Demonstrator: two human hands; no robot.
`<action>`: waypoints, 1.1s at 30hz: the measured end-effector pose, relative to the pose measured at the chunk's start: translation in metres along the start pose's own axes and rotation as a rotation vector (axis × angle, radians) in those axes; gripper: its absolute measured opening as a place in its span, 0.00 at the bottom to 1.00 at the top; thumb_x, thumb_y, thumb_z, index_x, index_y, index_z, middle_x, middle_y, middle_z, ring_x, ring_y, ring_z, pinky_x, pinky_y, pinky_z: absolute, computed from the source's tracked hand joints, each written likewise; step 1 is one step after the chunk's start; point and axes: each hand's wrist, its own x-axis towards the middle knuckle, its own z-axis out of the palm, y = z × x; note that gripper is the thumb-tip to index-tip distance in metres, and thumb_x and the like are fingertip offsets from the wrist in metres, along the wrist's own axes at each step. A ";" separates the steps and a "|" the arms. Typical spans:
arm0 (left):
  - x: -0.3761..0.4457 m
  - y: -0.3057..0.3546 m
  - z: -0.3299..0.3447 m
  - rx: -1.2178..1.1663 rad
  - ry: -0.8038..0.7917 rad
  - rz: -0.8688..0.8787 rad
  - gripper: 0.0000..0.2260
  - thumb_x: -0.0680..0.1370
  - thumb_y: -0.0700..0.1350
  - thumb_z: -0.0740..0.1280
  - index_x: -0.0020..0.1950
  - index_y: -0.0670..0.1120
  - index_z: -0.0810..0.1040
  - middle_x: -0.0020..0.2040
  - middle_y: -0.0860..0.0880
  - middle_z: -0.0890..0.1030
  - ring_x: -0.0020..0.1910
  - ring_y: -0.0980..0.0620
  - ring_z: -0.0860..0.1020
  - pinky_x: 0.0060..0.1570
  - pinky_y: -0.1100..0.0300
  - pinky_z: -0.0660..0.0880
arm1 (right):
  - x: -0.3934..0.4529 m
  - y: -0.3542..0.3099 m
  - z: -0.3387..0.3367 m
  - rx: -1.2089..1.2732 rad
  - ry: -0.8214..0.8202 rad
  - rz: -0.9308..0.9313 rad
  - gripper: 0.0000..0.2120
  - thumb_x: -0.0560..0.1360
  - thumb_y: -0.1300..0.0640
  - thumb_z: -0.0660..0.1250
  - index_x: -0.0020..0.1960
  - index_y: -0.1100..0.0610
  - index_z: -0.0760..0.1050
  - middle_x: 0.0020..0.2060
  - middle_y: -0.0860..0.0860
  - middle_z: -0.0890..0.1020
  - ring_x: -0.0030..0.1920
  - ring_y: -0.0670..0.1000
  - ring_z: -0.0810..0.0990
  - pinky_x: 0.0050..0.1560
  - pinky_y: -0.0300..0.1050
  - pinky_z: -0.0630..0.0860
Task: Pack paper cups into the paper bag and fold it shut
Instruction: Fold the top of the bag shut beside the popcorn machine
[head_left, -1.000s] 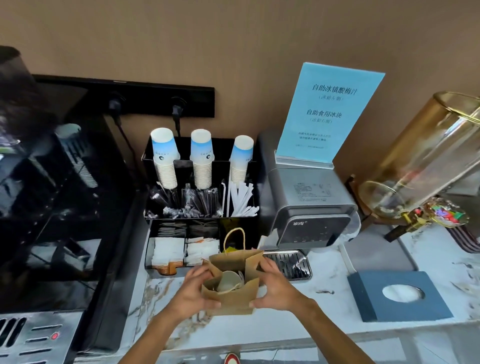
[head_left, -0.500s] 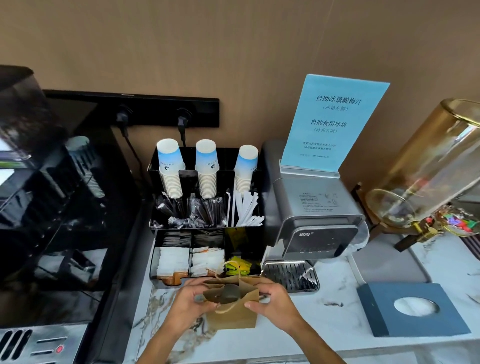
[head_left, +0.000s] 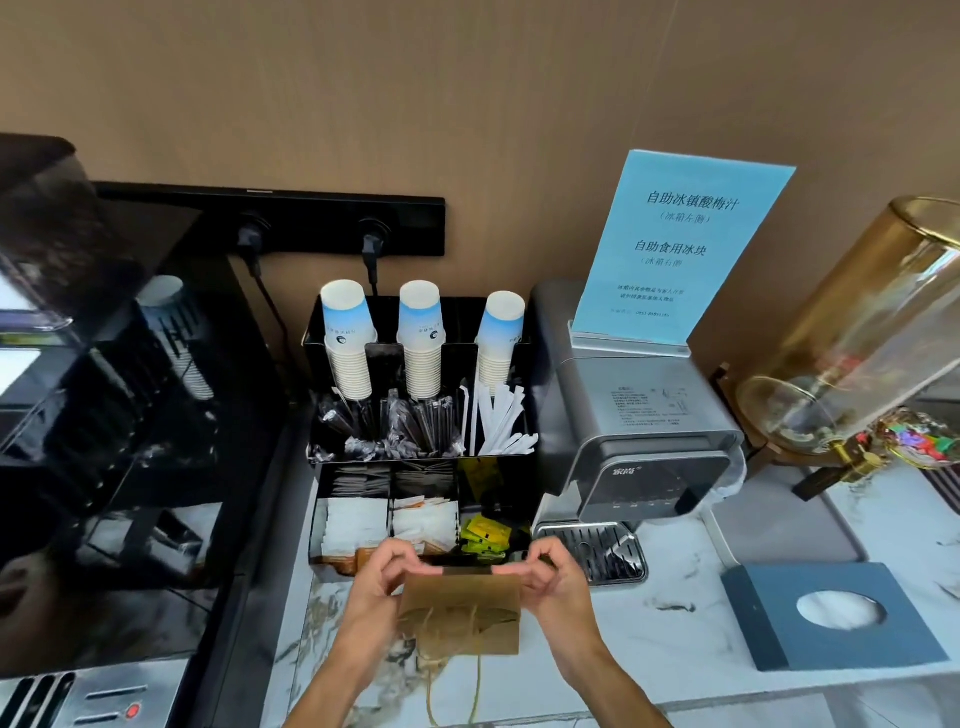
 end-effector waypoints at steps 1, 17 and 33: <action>0.000 -0.002 -0.003 -0.024 0.005 -0.004 0.07 0.72 0.27 0.66 0.43 0.37 0.75 0.46 0.41 0.86 0.43 0.45 0.85 0.35 0.52 0.80 | 0.001 0.002 0.000 -0.008 0.007 0.002 0.12 0.68 0.80 0.68 0.45 0.66 0.74 0.39 0.62 0.87 0.43 0.55 0.85 0.46 0.49 0.79; 0.013 0.004 -0.012 0.589 -0.152 0.023 0.11 0.75 0.41 0.72 0.41 0.53 0.72 0.53 0.59 0.81 0.53 0.62 0.76 0.47 0.65 0.76 | 0.007 -0.005 0.000 -0.787 -0.179 0.001 0.13 0.73 0.55 0.73 0.47 0.41 0.70 0.49 0.42 0.82 0.49 0.43 0.78 0.50 0.39 0.75; 0.025 0.013 0.002 1.003 -0.143 0.133 0.04 0.72 0.49 0.72 0.40 0.59 0.84 0.29 0.58 0.81 0.38 0.57 0.82 0.45 0.60 0.80 | 0.033 -0.027 0.069 -1.468 -0.385 -0.045 0.10 0.74 0.51 0.69 0.52 0.54 0.81 0.54 0.57 0.81 0.57 0.58 0.77 0.57 0.52 0.74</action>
